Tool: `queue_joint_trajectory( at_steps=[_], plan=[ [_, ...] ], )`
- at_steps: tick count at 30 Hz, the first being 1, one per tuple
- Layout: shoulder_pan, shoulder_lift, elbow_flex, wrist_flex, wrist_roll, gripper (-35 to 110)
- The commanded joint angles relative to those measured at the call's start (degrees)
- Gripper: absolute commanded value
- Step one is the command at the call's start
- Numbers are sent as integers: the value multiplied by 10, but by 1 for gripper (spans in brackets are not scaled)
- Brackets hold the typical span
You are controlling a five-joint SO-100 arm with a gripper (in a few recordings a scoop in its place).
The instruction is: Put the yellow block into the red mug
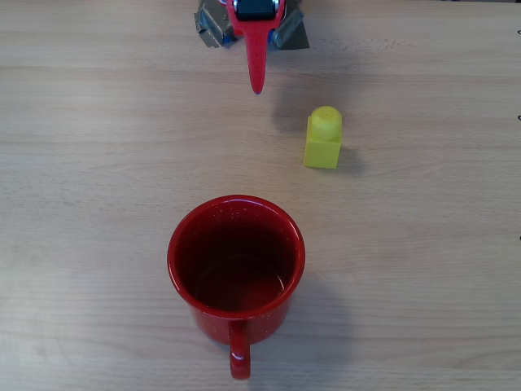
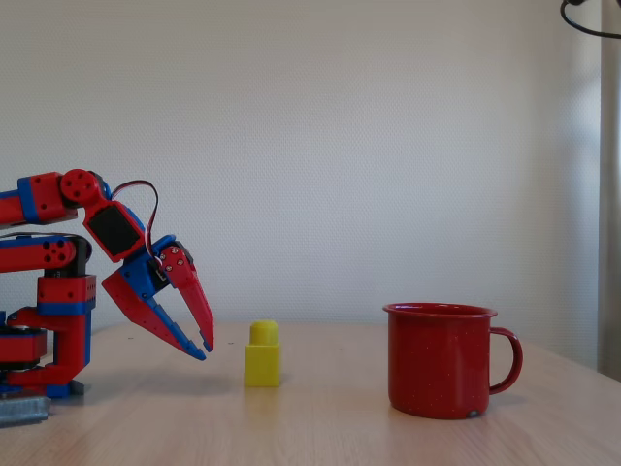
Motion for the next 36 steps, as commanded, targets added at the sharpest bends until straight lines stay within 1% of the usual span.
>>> queue_joint_trajectory(
  at_steps=[1,9,18,27,31,36],
  plan=[
    [-23,11,-5,-17,-1,0],
    [-23,4,-6,-20,0,0],
    [-34,-45,-25,-41,-15,0],
    [-43,-112,-131,-4,-14,0],
    [-40,-172,-193,13,-25,0],
    [-64,-265,-294,51,4,0]
  ],
)
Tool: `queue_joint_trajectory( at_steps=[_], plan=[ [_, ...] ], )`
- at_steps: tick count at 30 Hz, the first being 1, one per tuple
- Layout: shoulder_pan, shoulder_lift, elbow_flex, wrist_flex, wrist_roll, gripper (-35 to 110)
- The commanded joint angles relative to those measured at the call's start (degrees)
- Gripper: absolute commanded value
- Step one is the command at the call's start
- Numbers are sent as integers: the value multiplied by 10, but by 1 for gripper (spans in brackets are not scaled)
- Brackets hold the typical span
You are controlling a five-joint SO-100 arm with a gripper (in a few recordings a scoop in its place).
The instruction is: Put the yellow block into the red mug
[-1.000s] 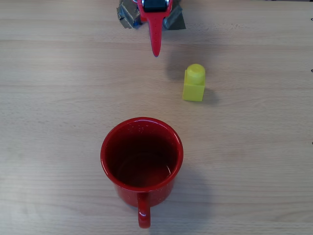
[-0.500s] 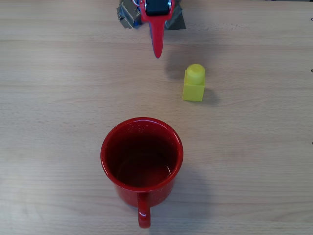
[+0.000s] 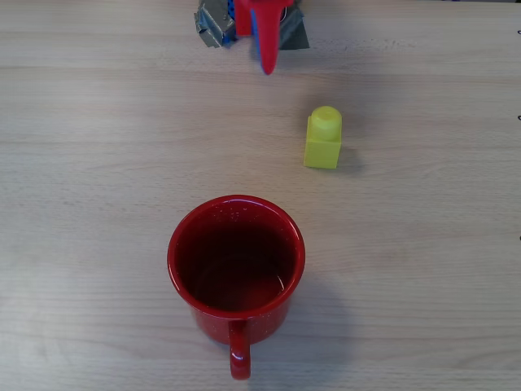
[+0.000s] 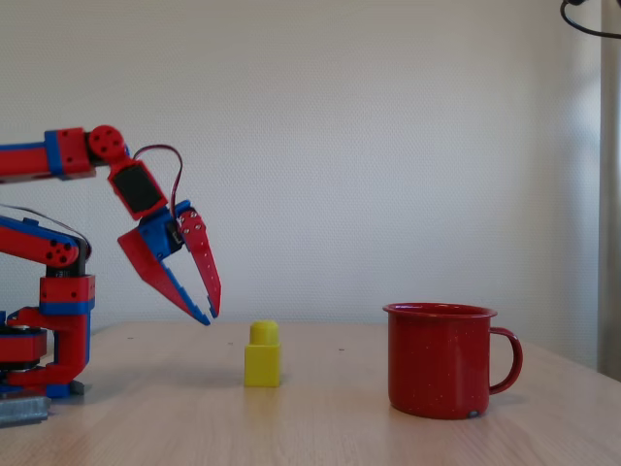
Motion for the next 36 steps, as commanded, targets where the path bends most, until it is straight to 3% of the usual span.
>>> queue_joint_trajectory(
  at_steps=[1,16,24,29,36],
  plan=[
    [-25,-33,-92,22,22,0],
    [-128,-248,-338,116,167,1],
    [-171,-342,-379,140,237,17],
    [-187,-395,-389,153,270,42],
    [-187,-450,-390,137,279,48]
  ],
)
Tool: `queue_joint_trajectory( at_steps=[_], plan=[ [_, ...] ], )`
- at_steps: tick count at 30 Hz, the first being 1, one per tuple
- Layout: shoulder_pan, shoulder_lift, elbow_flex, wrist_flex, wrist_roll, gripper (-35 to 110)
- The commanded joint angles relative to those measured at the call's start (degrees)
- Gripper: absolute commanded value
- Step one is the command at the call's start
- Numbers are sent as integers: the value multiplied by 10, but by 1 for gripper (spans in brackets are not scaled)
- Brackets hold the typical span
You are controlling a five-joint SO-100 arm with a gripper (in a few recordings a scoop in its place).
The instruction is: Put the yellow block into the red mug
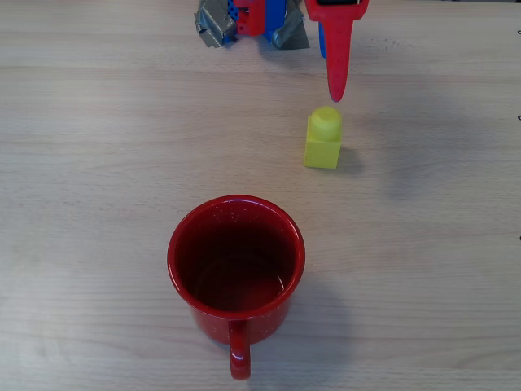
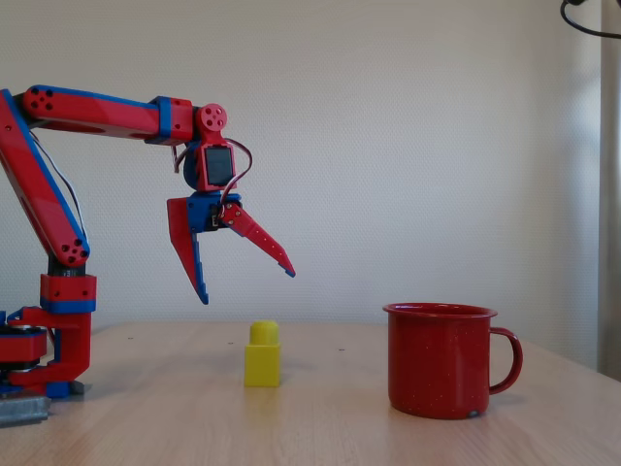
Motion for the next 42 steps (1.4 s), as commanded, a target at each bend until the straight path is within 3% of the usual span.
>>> queue_joint_trajectory(
  at_steps=[1,42],
  plan=[
    [-11,-5,-45,-11,13,48],
    [23,-205,-1,-194,20,49]
  ],
)
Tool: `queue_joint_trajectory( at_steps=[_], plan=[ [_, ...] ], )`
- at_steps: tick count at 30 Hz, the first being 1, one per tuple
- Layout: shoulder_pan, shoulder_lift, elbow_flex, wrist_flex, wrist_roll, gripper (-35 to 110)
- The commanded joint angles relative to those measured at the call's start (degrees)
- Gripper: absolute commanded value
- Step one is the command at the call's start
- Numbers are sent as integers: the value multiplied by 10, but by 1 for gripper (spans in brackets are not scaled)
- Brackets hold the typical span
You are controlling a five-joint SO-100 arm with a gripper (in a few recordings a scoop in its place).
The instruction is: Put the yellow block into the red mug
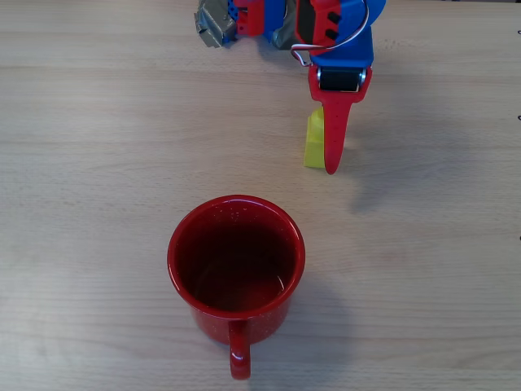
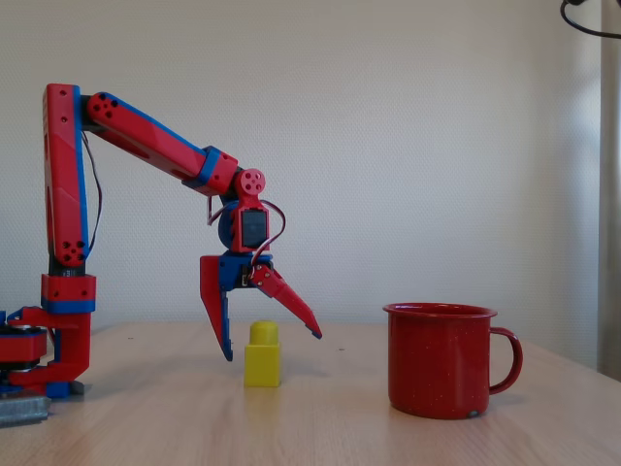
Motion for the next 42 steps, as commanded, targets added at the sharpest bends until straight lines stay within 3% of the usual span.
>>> queue_joint_trajectory(
  at_steps=[1,10,20,28,42],
  plan=[
    [4,13,-10,-11,-3,49],
    [16,-6,-10,-35,-12,37],
    [21,-11,-12,-47,-17,1],
    [25,-1,-36,-4,-55,0],
    [33,30,-219,194,-163,0]
  ],
)
